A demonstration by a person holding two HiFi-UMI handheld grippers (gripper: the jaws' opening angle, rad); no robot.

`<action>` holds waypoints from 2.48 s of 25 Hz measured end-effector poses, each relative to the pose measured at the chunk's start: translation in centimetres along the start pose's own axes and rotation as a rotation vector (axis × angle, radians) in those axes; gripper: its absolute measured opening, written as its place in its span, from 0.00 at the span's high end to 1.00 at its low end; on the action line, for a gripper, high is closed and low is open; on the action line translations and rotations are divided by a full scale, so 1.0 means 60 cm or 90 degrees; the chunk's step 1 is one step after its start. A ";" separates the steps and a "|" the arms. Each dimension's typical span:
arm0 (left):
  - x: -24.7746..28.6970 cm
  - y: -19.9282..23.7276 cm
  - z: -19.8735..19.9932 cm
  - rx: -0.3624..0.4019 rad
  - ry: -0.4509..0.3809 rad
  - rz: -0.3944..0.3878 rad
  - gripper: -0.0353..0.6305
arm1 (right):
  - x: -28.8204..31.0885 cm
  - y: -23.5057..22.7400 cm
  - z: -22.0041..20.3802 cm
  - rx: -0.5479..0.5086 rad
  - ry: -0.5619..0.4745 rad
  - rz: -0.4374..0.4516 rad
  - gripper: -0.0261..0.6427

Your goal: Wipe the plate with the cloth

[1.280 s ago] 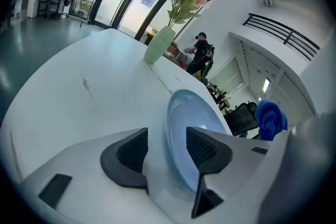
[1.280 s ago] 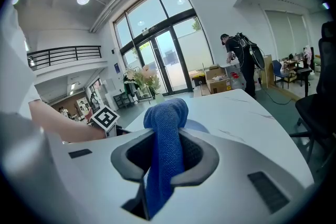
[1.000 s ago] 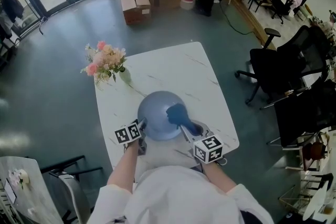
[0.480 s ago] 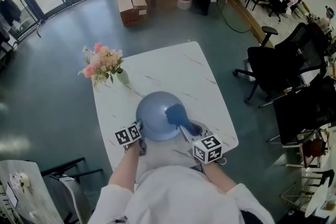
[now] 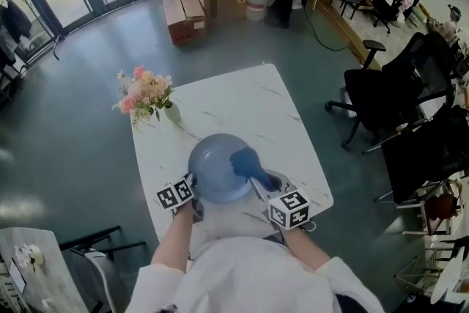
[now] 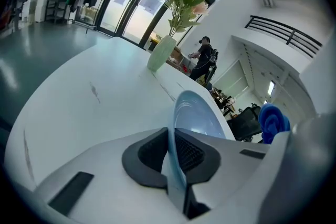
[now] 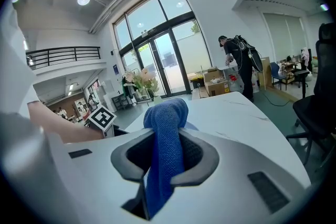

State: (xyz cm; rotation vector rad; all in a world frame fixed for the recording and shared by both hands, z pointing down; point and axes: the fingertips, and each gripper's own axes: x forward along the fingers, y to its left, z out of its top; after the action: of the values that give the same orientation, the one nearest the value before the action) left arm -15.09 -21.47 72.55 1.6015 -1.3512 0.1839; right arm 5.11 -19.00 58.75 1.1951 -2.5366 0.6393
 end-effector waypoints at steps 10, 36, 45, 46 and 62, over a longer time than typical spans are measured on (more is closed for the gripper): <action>-0.050 -0.044 0.027 0.000 -0.062 -0.044 0.88 | -0.010 0.000 0.012 -0.008 -0.015 -0.003 0.82; -0.230 -0.156 0.150 0.110 -0.276 -0.128 0.88 | -0.020 0.048 0.104 -0.085 -0.088 0.013 0.82; -0.257 -0.173 0.149 0.155 -0.292 -0.129 0.88 | -0.003 0.066 0.109 -0.138 -0.073 -0.003 0.82; -0.258 -0.175 0.148 0.164 -0.291 -0.128 0.88 | 0.001 0.068 0.111 -0.150 -0.068 -0.007 0.82; -0.269 -0.172 0.185 0.198 -0.318 -0.110 0.88 | 0.039 0.167 0.039 -0.268 0.067 0.104 0.82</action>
State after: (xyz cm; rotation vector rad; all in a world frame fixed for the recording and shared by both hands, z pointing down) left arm -17.65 -20.18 50.59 2.1123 -1.6035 -0.1281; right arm -4.28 -16.02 54.92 0.7959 -2.5230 0.1754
